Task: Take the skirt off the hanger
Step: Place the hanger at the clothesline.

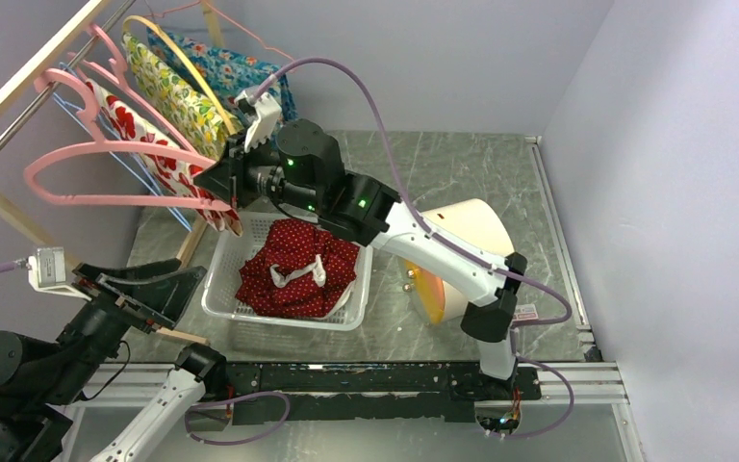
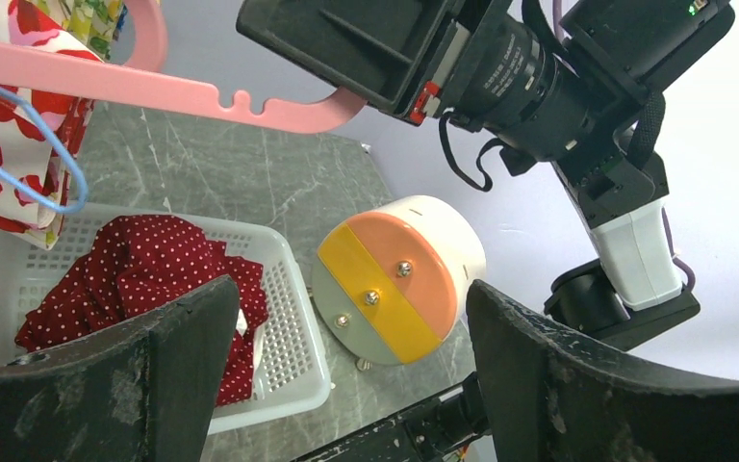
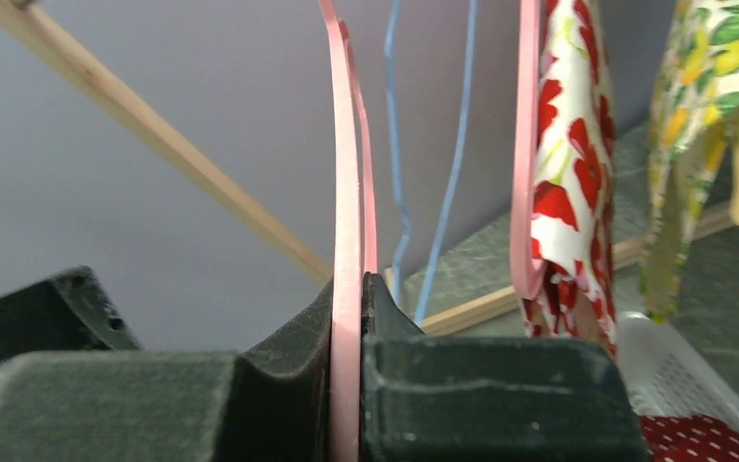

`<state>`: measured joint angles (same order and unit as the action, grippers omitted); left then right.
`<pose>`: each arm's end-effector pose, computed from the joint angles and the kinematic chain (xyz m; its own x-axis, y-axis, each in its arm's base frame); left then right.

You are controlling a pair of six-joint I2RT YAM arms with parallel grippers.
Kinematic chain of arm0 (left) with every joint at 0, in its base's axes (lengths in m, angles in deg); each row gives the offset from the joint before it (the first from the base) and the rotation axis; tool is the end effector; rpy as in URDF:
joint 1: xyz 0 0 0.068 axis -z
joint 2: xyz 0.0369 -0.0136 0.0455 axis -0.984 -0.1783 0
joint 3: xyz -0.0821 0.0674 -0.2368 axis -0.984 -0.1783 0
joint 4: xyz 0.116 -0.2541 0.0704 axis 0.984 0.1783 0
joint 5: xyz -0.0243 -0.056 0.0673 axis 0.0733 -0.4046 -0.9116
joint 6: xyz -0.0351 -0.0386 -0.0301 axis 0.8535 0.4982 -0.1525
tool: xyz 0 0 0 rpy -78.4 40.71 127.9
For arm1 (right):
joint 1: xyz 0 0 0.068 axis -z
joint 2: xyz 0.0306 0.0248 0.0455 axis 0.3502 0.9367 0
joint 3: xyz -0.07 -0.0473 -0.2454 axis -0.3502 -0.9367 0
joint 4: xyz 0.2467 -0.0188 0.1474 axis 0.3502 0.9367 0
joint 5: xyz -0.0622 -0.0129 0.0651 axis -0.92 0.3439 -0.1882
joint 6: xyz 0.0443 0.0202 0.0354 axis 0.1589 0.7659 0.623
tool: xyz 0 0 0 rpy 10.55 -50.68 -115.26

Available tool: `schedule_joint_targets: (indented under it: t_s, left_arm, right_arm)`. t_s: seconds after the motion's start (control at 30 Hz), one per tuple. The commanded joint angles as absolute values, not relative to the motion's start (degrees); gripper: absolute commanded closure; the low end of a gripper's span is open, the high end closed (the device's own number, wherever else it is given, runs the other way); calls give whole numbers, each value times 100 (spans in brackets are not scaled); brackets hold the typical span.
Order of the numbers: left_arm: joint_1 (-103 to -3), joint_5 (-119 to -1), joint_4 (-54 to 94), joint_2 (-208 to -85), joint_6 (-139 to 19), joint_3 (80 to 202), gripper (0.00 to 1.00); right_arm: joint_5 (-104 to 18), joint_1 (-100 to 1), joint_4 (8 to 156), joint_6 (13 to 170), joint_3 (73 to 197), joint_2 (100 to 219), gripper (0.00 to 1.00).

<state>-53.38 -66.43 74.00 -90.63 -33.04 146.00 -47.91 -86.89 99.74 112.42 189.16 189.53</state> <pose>-0.0025 -0.0003 0.4715 -0.2238 -0.5819 -0.7819 0.4244 0.6640 -0.6156 0.1847 0.4279 0.4949 -0.4313 0.1768 -0.8847 -0.8288 0.3099 0.4660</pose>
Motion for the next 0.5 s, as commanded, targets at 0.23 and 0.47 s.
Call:
schedule_joint_targets:
  t_s: [0.23, 0.47]
  left_arm:
    - [-5370, -6478, 7031, -9153, -3344, 14445, 8]
    - [-5374, -6582, 7190, -9247, -3449, 14568, 8]
  right_arm:
    - [-5010, -8904, 9356, 10115, 18003, 18443, 100]
    - [-4824, -9179, 8447, 9835, 16911, 17978, 55]
